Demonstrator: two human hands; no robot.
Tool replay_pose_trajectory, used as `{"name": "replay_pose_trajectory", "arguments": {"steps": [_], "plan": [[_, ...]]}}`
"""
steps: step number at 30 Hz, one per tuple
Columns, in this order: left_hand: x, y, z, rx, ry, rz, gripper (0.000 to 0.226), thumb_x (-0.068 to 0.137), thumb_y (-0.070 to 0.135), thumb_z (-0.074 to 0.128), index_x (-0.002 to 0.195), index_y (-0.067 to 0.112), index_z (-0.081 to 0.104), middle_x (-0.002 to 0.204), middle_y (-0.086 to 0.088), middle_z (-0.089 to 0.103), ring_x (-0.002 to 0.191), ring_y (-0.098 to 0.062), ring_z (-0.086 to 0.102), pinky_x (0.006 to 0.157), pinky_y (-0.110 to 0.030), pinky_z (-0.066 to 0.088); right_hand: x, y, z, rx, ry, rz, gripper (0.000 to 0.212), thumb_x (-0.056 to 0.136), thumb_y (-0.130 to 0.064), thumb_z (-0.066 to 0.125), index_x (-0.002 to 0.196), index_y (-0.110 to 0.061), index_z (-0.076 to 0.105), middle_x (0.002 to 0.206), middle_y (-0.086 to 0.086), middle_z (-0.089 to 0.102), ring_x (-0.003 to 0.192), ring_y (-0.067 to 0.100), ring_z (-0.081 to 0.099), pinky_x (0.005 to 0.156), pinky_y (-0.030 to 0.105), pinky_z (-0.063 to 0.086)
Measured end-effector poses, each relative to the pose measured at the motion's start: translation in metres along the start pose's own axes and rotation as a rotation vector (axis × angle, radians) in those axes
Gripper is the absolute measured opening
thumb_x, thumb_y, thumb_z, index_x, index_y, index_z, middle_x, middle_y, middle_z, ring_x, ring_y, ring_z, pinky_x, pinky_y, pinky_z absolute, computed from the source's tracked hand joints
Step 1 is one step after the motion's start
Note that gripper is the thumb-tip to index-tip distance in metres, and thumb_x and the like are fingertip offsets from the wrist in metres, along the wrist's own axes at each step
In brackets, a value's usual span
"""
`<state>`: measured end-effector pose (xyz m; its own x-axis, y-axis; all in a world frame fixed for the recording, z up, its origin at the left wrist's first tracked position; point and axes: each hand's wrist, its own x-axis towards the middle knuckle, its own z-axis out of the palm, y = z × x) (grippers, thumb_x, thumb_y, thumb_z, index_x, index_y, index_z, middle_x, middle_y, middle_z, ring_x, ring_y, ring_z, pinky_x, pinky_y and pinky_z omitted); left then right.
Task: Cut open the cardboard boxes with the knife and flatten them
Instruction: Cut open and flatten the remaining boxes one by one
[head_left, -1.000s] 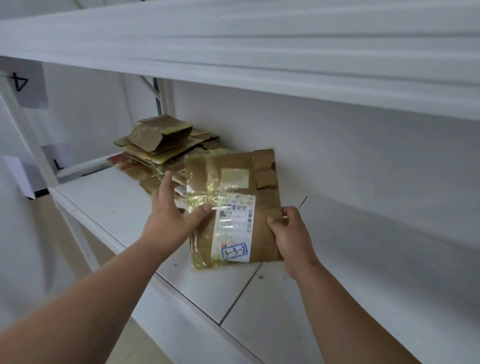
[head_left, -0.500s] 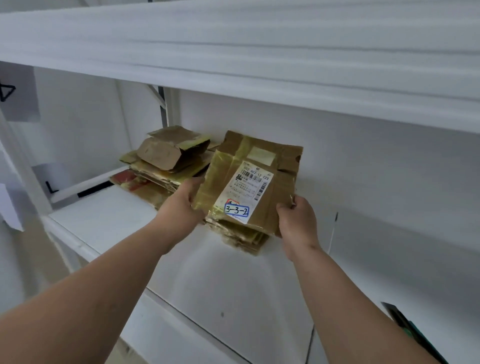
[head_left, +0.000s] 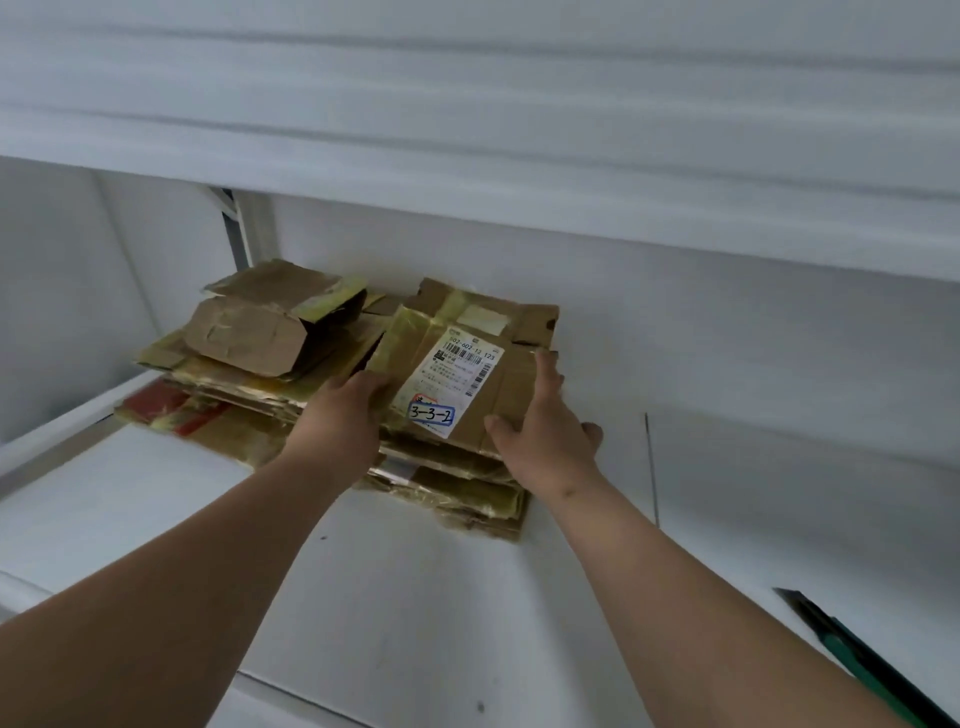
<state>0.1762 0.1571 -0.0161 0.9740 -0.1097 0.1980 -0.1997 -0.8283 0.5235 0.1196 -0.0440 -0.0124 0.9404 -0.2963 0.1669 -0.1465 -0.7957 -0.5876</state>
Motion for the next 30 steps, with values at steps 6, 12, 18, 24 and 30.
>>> {"name": "replay_pose_trajectory", "arguments": {"steps": [6,12,18,24,30], "plan": [[-0.003,-0.006,0.009,0.493,-0.045,0.048,0.048,0.091,0.019,0.047,0.138,0.029,0.045,0.146,-0.002,0.034,0.13,-0.031,0.031,0.105,-0.044,0.036,0.004,0.013,0.021,-0.388,-0.14,-0.107,0.057,0.093,-0.067,0.036,0.142,-0.039,0.042,0.155,-0.004,0.025,0.141,0.024,0.022,0.112,0.052,0.013],[-0.004,-0.009,0.026,0.564,-0.068,0.113,0.043,0.097,0.04,0.027,0.136,0.029,0.039,0.138,0.005,0.048,0.13,-0.019,0.037,0.103,-0.042,0.029,0.007,0.022,0.025,-0.402,-0.207,-0.137,0.074,0.088,-0.072,0.041,0.147,-0.029,0.026,0.153,-0.002,0.038,0.146,0.019,0.026,0.117,0.056,-0.003],[-0.004,-0.003,0.03,0.636,-0.197,0.085,0.078,0.083,0.081,0.021,0.139,0.029,0.036,0.139,0.004,0.05,0.131,-0.021,0.041,0.104,-0.045,0.028,0.005,0.029,0.026,-0.439,-0.305,-0.134,0.064,0.094,-0.069,0.032,0.147,-0.034,0.033,0.162,-0.005,0.025,0.15,0.02,0.017,0.115,0.059,-0.01],[-0.012,0.004,0.027,0.718,-0.298,0.087,0.103,0.065,0.097,0.021,0.146,0.033,0.023,0.15,0.001,0.037,0.137,-0.024,0.035,0.109,-0.047,0.024,-0.008,0.042,0.027,-0.424,-0.356,-0.13,0.075,0.094,-0.072,0.024,0.157,-0.037,0.006,0.166,-0.011,-0.01,0.153,0.021,-0.003,0.116,0.059,-0.014],[-0.019,0.025,0.022,0.682,-0.213,0.084,0.092,0.074,0.086,0.035,0.145,0.029,0.031,0.149,-0.003,0.031,0.138,-0.028,0.028,0.112,-0.049,0.024,-0.028,0.051,0.013,-0.264,-0.125,-0.16,0.064,0.099,-0.057,0.032,0.155,-0.029,0.018,0.154,-0.002,0.039,0.143,0.021,0.033,0.118,0.052,0.001]]}}
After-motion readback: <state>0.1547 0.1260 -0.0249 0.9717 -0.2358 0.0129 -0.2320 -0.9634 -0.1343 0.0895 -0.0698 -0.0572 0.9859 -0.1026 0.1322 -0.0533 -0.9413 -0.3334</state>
